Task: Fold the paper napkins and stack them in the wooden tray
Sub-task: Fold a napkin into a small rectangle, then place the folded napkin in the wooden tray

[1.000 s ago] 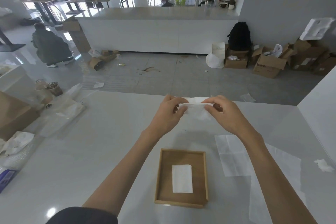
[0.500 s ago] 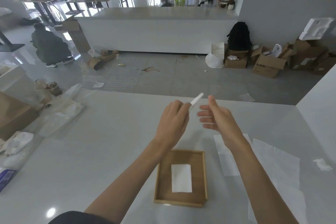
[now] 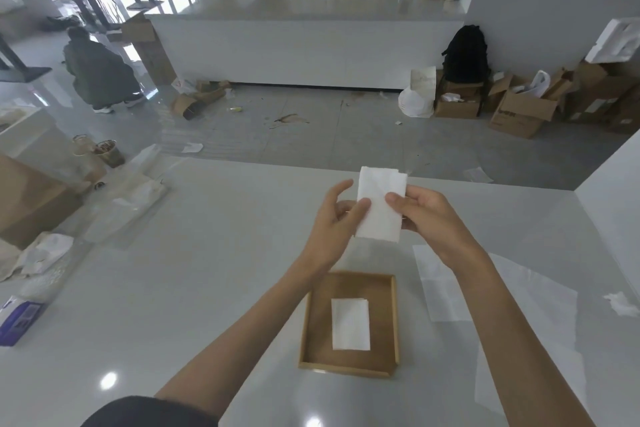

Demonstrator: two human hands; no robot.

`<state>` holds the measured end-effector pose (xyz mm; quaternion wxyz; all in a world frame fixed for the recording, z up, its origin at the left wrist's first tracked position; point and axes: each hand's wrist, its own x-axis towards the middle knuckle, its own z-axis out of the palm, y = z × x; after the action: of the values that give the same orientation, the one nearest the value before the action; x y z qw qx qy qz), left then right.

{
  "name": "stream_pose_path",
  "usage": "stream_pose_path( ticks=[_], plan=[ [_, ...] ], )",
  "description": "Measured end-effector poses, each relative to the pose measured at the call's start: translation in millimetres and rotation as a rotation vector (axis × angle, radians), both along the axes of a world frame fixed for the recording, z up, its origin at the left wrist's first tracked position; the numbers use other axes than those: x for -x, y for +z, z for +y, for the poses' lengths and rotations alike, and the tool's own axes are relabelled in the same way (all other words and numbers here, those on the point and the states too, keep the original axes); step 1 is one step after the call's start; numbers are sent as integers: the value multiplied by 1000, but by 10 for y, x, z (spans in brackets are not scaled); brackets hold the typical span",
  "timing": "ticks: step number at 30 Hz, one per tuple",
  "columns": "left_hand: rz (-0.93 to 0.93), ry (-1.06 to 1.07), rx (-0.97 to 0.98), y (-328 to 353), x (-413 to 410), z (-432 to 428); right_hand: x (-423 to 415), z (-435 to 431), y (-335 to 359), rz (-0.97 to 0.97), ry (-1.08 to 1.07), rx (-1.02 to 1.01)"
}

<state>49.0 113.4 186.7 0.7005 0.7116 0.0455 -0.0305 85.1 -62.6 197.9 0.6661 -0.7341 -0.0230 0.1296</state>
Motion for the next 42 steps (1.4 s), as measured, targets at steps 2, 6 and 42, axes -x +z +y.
stream_pose_path(
  ticks=[2,6,42],
  plan=[
    [-60,33,-31,-47,-28,25,13,30,0,-63,17,68],
    [-118,103,-50,-189,-20,-3,18,62,-123,-217,-23,106],
    [421,-433,-599,-3044,636,134,860,317,-3218,161,272,714]
  ],
)
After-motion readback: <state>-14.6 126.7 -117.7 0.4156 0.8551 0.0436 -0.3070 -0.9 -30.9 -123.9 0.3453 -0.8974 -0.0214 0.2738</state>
